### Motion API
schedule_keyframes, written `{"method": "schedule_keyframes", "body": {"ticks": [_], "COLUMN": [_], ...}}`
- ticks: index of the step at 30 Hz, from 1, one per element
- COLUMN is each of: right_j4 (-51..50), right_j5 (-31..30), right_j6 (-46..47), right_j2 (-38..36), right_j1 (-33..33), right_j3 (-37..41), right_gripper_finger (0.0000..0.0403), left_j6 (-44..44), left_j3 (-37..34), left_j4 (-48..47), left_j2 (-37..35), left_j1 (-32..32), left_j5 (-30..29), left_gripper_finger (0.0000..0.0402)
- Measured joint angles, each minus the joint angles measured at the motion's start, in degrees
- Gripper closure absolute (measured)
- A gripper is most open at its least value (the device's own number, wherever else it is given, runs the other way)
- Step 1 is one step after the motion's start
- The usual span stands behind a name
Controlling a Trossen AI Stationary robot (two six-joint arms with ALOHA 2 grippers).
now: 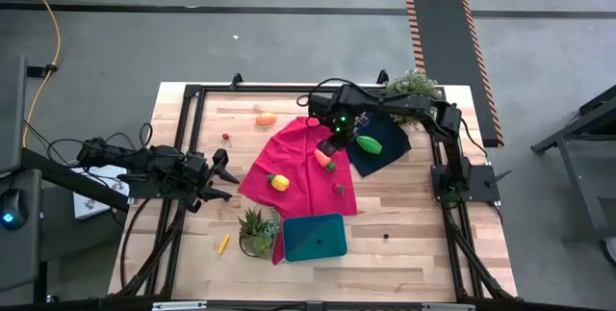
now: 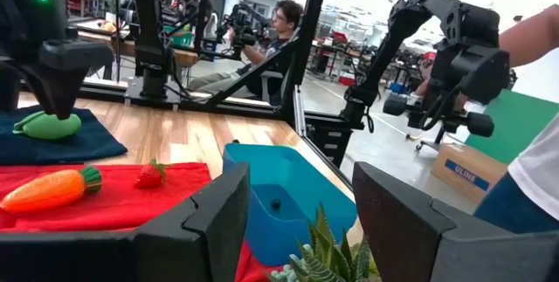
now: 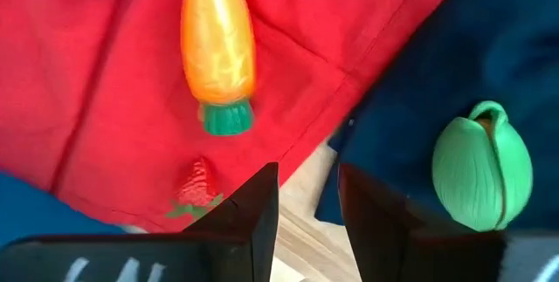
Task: Pick and placing Produce into tupperware
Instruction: Put the orange carrot into the blue bin
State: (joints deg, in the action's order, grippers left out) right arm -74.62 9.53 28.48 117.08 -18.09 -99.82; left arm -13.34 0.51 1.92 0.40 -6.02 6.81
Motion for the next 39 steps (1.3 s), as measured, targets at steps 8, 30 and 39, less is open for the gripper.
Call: {"method": "schedule_keyframes", "body": {"ticks": [8,30,39], "right_j4": [3.97,19.03,18.59], "right_j5": [2.55,-3.41,-4.19], "right_j6": [-0.19,-0.16,1.54], "right_j2": [0.00,0.33,2.69], "right_j1": [1.30,4.77,4.75], "right_j3": [0.47,1.47,1.48], "right_gripper_finger": [0.0290,0.0215,0.0186], "left_j6": [0.00,-0.81,-2.14], "left_j3": [0.01,0.00,0.01], "left_j4": [-0.01,0.00,-0.02], "left_j2": [-0.01,-0.02,0.00], "left_j1": [0.00,0.00,-0.02], "left_j5": [0.00,0.00,0.03], "left_gripper_finger": [0.0208,0.0208,0.0208]}}
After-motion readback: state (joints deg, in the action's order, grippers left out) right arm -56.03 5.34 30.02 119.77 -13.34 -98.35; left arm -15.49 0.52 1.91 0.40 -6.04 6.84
